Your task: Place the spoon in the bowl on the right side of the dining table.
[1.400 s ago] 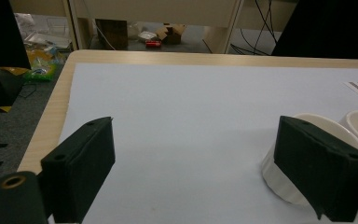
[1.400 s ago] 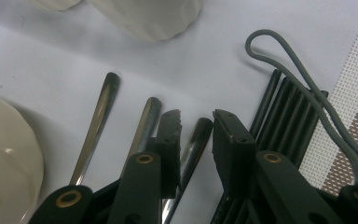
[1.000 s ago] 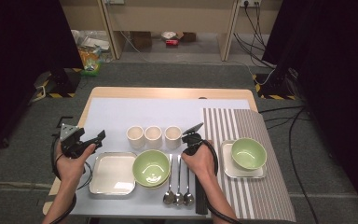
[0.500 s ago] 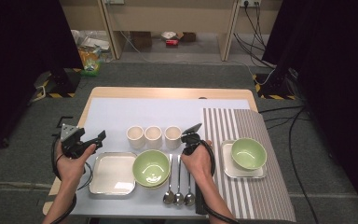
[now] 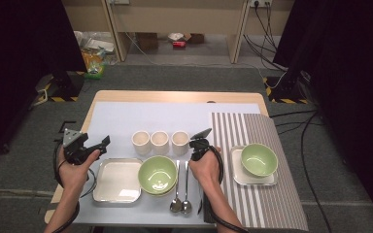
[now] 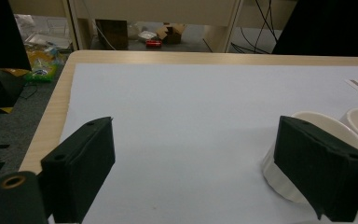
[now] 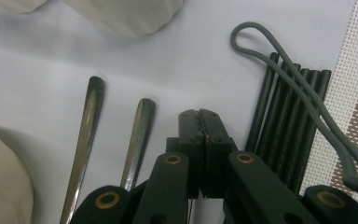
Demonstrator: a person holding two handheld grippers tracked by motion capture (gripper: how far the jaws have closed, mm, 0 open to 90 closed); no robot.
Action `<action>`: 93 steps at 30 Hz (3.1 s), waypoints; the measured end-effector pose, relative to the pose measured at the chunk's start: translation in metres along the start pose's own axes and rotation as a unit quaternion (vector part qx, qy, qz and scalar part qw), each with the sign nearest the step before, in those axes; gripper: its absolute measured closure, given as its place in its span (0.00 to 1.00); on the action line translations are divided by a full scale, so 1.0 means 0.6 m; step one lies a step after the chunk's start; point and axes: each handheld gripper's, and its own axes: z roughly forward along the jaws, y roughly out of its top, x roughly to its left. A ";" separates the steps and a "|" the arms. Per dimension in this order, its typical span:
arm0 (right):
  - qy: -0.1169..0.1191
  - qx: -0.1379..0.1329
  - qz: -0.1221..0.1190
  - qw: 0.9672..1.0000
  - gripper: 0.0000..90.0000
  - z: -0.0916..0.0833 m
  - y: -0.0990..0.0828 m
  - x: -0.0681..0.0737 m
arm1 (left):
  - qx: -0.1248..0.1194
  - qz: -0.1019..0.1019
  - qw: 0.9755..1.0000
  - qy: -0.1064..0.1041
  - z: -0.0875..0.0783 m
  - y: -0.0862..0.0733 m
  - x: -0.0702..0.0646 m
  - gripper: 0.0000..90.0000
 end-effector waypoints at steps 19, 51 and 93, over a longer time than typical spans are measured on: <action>0.050 -0.011 0.019 0.999 1.00 -0.015 0.001 -0.024 | 0.001 -0.002 1.000 0.001 0.000 0.000 0.003 0.13; 0.109 -0.130 0.043 0.985 1.00 -0.128 0.015 -0.102 | 0.000 -0.006 1.000 0.002 0.000 -0.002 0.006 0.13; 0.062 -0.279 0.065 0.956 1.00 -0.213 0.030 -0.197 | -0.005 -0.011 1.000 0.009 -0.003 -0.001 0.012 0.13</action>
